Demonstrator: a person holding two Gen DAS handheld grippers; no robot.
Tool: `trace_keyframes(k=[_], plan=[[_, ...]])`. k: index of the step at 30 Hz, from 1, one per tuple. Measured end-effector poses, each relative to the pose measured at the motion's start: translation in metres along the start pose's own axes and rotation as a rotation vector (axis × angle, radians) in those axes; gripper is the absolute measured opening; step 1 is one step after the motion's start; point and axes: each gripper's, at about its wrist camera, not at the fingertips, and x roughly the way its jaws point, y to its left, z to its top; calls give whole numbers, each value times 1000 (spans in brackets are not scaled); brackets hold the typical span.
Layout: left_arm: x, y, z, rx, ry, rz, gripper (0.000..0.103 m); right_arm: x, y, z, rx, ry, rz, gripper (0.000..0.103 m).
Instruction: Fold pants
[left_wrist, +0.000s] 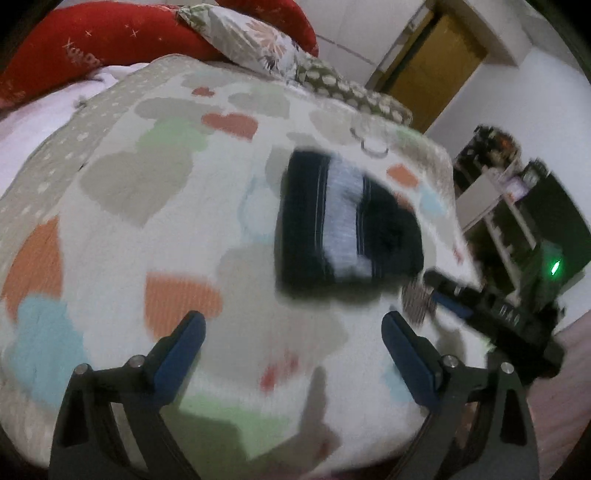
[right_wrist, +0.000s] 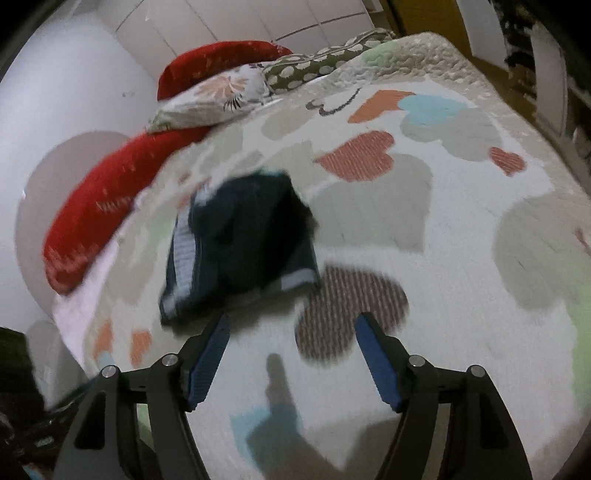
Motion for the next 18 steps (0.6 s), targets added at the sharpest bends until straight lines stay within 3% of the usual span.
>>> trace_keyframes(k=[5,9,12,13,14,15,16,18], plan=[[44,2,54,11,10,-54,96,32,-17,32,100,35,78,77],[97,8,84,-30,135,-171,96,52,-24,53,156,51,137,78],[119,6,88,-21,196,-210,96,68,-24,64,180,61,157,80],[121,3,88,-4,192,-219,89,74,-23,67,190,61,176,81],[121,0,87,21,185,-242,65,80,-22,70,197,65,196,82],[123,-1,86,32,195,-264,53,85,-19,72,196,70,207,82],[125,1,85,31,203,-274,48,92,-15,74,188,78,215,81],[125,9,83,13,180,-301,42,100,-10,78,184,96,242,65]])
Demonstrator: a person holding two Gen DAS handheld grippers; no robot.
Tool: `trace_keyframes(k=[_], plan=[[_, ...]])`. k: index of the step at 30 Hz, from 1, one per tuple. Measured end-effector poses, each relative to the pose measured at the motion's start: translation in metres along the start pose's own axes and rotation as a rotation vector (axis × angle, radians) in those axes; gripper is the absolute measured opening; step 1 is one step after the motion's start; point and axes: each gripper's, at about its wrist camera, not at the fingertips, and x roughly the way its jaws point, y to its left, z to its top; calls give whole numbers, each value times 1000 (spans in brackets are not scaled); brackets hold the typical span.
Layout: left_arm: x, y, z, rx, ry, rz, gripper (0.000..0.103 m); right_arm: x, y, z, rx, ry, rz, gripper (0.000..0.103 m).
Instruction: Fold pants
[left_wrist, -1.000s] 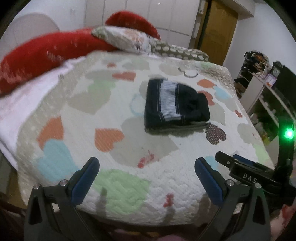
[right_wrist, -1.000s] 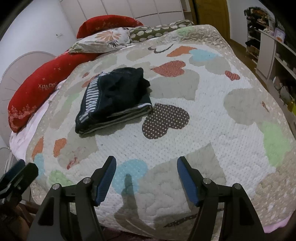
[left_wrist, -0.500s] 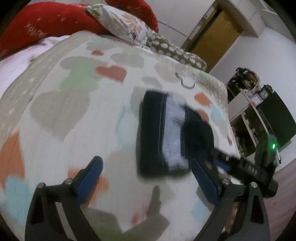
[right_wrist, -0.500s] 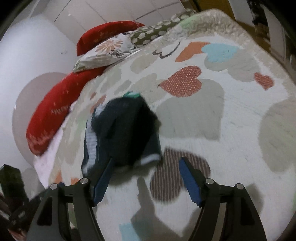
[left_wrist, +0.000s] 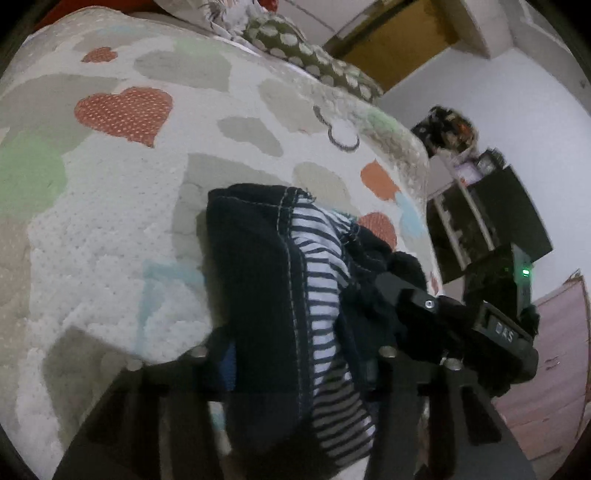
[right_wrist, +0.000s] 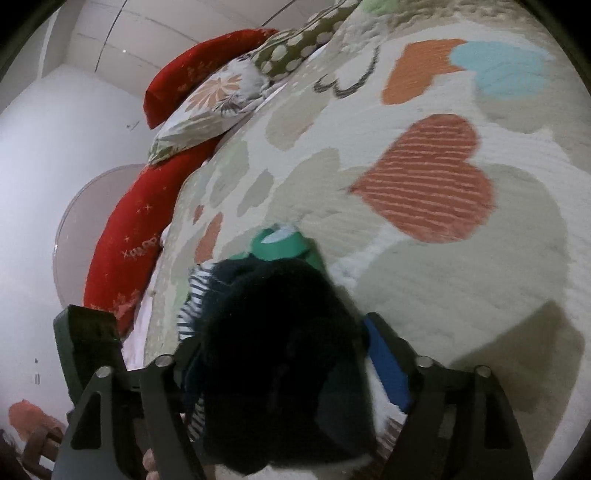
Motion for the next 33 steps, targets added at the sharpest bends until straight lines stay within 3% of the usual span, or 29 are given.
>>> trace_keyframes(k=[4,7,9,12,14,15,17,19,24,27,30,33], plan=[[-4,5,8,-22,-11,-40,38,10,7,7,29,43,31,50],[-16,-9,24,31,-88,12,37,8,20,14,6,16,21,45],[-23,-12,33,37,-131,34,37,6,36,23,-31,-11,17,45],[-22,-4,44,4,-182,111,48,12,53,38,-80,-42,-1,45],[-12,9,46,-22,-171,195,49,25,51,45,-68,-47,-32,51],[-10,14,46,-31,-159,194,49,29,47,45,-59,-42,-54,51],[-10,23,47,-68,-140,144,49,43,39,44,-36,-25,-113,56],[-17,22,46,-67,-157,141,49,45,31,42,-10,-27,-109,58],[-44,36,40,-154,-201,105,62,34,32,44,18,-37,-114,62],[-62,40,33,-179,-247,118,62,8,47,44,-6,-137,-159,62],[-75,33,24,-168,-281,20,62,-18,76,45,-92,-233,-162,63],[-68,17,12,-114,-243,-98,62,-10,93,51,-113,-168,-68,66]])
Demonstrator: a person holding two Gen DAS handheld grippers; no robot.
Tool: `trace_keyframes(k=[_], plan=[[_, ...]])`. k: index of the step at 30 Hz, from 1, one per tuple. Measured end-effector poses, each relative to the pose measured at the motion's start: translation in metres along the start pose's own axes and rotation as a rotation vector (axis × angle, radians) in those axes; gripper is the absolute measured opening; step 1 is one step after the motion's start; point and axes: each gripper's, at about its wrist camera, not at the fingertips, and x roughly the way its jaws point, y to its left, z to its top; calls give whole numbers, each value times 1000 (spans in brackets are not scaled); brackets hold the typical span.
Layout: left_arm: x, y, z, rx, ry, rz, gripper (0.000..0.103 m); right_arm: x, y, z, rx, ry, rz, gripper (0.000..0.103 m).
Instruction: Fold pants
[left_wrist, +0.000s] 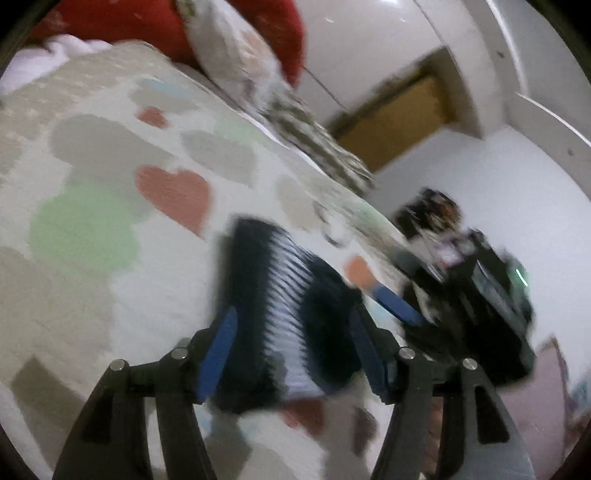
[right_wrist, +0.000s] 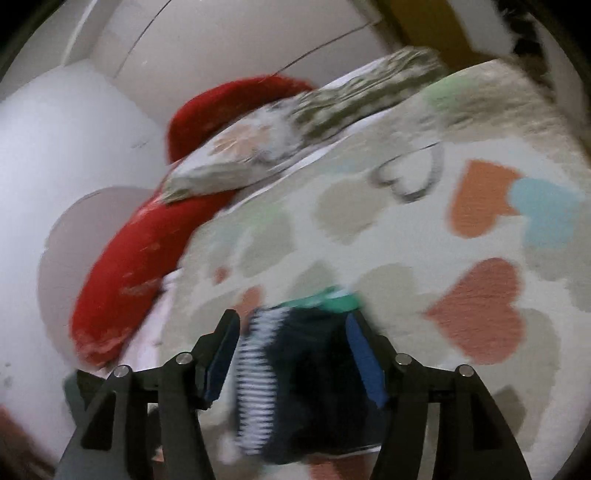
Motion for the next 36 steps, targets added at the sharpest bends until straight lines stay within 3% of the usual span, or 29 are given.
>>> trace_keyframes(k=[3,5,7,10,14,19,21,23,25,28,33,35,36], plan=[[27,2,-15,-5,95,52,62,32,4,3,36,133,78,66],[41,4,-23,14,113,109,62,56,-4,2,70,218,67,66],[46,-3,-28,71,104,141,62,68,-20,4,104,233,6,65],[47,-8,-31,102,97,165,62,66,-33,9,115,202,-63,53],[48,-6,-32,95,91,166,62,39,-10,12,-17,112,-188,57],[47,-8,-34,113,83,174,62,35,3,18,-116,133,-235,57],[48,-8,-34,120,81,179,62,53,4,20,-184,208,-262,58],[48,-9,-35,126,79,183,62,76,2,16,-260,344,-284,58],[48,-9,-35,131,78,189,62,82,1,15,-307,378,-283,58],[49,-9,-35,134,76,195,62,79,6,19,-347,399,-245,17],[49,-11,-36,155,66,212,62,81,30,28,-468,363,-335,12],[50,-12,-37,166,64,220,62,86,36,32,-493,330,-372,2],[50,-13,-37,173,62,226,62,90,39,33,-511,312,-400,2]])
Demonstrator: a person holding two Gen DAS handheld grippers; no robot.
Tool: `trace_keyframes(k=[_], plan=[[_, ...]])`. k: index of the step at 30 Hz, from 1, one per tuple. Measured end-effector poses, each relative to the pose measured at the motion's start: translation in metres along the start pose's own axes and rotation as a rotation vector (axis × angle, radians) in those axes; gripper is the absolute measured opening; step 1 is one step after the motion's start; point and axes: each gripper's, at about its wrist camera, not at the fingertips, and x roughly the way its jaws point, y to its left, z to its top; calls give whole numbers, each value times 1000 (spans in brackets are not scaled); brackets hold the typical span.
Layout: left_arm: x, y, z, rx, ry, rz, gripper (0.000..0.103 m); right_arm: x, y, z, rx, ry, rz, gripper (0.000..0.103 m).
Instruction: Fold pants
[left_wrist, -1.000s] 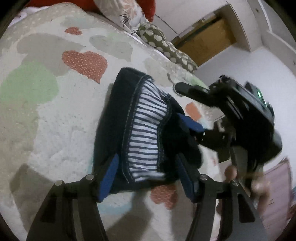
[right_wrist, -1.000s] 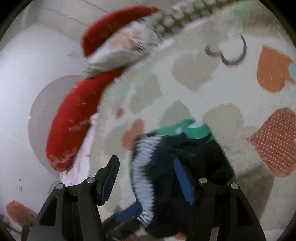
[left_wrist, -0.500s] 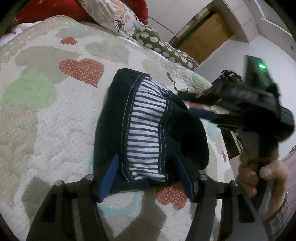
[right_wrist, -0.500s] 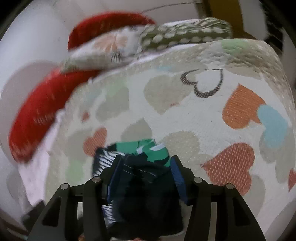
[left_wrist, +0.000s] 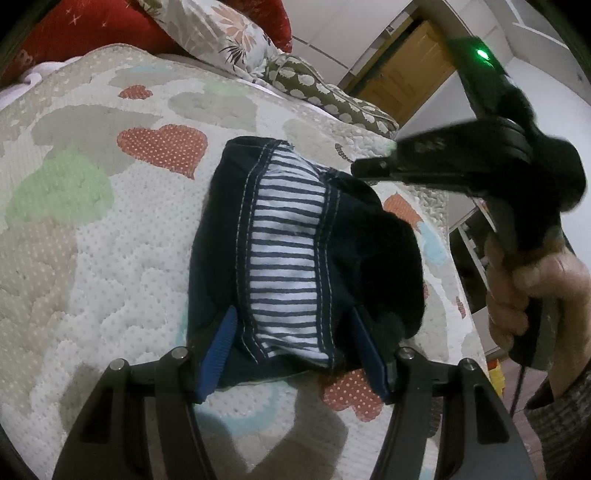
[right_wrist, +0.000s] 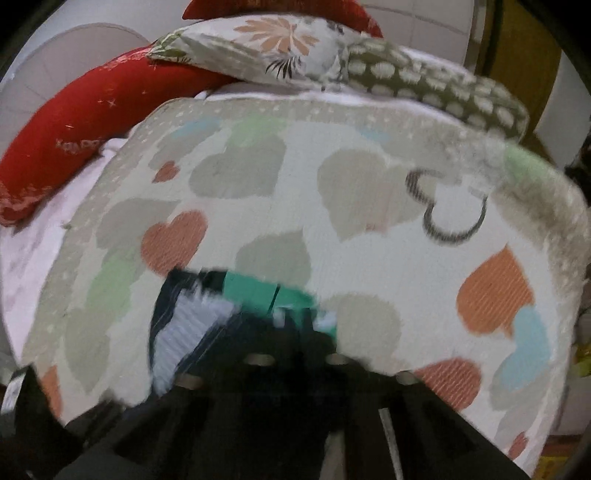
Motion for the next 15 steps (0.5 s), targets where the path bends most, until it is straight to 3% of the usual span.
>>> trace_keyframes(k=[3,4,9,13,14,15], plan=[[0,0,0,4,-3,3,62,3,3,6,-12,-25,-114,2],[0,0,0,2,-3,0,62,-2,-1,6,14,-40,-110,2],[0,1,0,-2,-2,-5,63,-42,-9,-14,152,-128,73,7],[-1,1,0,-4,-3,-7,63,-48,-10,-50,244,-139,309,8],[-1,1,1,-4,-3,-8,63,-41,-11,-58,252,-112,311,11],[-2,0,1,-2,-5,-15,63,-29,-15,-65,259,-74,256,14]])
